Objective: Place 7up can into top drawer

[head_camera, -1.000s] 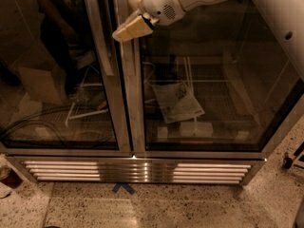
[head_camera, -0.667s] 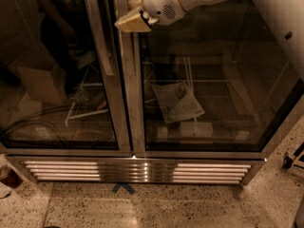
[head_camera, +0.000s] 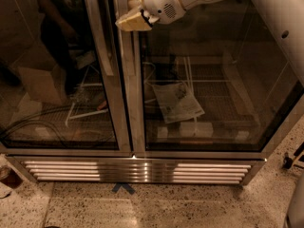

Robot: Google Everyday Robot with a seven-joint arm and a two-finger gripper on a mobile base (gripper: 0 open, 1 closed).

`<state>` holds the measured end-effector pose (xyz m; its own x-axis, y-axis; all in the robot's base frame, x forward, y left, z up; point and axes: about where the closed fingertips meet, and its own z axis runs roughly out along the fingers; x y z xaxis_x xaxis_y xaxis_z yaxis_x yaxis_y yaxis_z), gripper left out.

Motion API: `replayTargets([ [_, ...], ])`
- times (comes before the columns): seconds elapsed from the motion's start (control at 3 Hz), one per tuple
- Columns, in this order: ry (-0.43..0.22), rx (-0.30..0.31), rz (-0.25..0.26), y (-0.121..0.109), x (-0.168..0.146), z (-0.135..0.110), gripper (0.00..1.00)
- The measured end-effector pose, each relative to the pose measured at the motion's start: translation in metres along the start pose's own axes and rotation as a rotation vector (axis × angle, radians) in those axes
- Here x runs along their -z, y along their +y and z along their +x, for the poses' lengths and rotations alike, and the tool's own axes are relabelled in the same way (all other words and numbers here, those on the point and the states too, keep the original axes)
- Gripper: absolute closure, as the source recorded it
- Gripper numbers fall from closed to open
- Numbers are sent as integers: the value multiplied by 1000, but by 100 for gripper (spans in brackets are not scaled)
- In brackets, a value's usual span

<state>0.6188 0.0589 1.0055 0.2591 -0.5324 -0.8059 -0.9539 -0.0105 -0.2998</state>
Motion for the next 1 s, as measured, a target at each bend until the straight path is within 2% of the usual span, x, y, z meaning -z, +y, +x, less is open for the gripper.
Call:
replayTargets([
  [1.0, -9, 4, 0, -11, 2, 2, 100],
])
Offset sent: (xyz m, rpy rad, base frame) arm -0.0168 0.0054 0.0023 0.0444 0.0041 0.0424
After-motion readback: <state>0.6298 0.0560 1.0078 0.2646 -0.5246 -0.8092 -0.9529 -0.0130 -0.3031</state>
